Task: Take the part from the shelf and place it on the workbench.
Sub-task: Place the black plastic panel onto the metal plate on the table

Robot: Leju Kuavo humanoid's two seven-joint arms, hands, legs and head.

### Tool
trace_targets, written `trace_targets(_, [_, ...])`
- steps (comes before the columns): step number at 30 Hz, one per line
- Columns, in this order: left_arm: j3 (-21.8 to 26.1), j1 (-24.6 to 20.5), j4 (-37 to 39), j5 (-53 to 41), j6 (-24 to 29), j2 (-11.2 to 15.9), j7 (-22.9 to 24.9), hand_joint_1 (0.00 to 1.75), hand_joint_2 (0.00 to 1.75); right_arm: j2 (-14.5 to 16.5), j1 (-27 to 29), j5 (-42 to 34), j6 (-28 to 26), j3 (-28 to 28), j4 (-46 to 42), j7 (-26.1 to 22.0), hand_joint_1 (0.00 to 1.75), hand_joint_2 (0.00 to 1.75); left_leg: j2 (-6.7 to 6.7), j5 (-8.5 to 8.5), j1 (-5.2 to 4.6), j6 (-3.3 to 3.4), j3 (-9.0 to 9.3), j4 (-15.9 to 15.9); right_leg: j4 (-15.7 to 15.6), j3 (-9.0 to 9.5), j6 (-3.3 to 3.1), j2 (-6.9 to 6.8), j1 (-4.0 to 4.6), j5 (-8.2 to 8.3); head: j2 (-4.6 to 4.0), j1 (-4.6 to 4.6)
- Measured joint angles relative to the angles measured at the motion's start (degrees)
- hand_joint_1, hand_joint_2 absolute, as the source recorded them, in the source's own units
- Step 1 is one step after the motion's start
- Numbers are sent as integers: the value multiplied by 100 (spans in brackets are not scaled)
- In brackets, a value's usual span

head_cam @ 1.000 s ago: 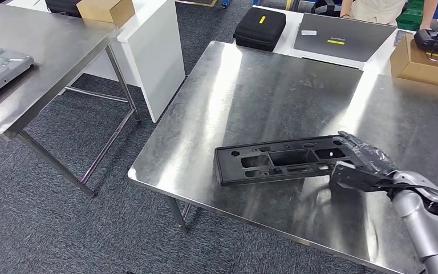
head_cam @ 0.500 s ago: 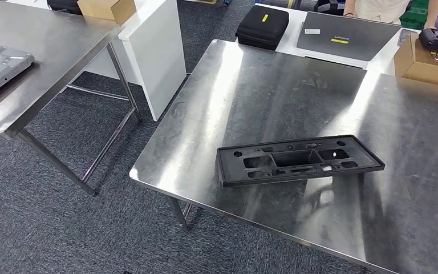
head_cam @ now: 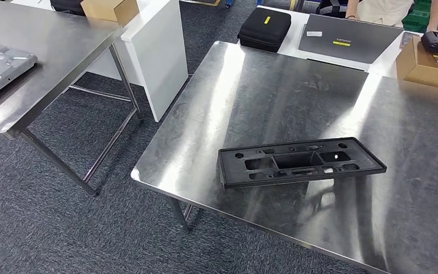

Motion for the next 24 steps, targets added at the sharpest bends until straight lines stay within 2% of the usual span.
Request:
trace_targets(2, [57, 20, 1, 30, 40, -22, 19, 0, 0, 762, -236, 460, 229, -669, -305, -476, 0, 175, 12, -8, 3, -6, 12, 0, 0, 10, -1, 12, 4, -4, 0, -1])
trace_targets(3, [86, 22, 1, 46, 55, -41, 24, 0, 0, 1147, -314, 822, 87, -957, -412, -827, 0, 175, 18, -13, 5, -9, 18, 0, 0, 13, -5, 17, 6, -8, 0, 1])
trace_targets(6, [174, 25, 1, 86, 105, -117, 53, 0, 0, 2164, -338, 1872, -1098, -1561, -545, -1832, 0, 175, 26, -26, 7, -13, 31, -1, 0, 52, -15, 23, 9, -19, 0, -4])
trace_targets(9, [228, 25, 1, 96, 161, -185, 91, 0, 0, 2807, -342, 2420, -2015, -1850, -492, -2383, 0, 175, 40, -28, 7, -14, 40, -1, 1, 77, -15, 38, 9, -18, 0, -6])
trace_targets(13, [288, 22, 1, 94, 169, -241, 105, 0, 0, 3338, -454, 2931, -2608, -2033, -299, -2593, 0, 175, 52, -40, 7, -14, 61, -1, 0, 54, -20, 47, 8, -26, 0, -4])
trace_targets(16, [302, 20, 1, 94, 155, -274, 75, 0, 0, 3613, -600, 3623, -3778, -2045, 117, -2838, 0, 175, 63, -51, 6, -17, 77, -1, 0, 58, -21, 50, 8, -34, 0, -4])
trace_targets(18, [309, 17, 1, 94, 151, -300, 52, 0, 0, 3746, -673, 3886, -4288, -2044, 485, -3072, 0, 175, 65, -51, 5, -16, 83, 0, 0, 66, -20, 51, 6, -34, 0, -4])
trace_targets(24, [338, 11, 1, 94, 143, -327, 26, 0, 0, 3963, -785, 4109, -4645, -2045, 1020, -3143, 0, 175, 68, -52, 3, -15, 91, 2, 0, 72, -18, 52, 3, -35, 0, -4])
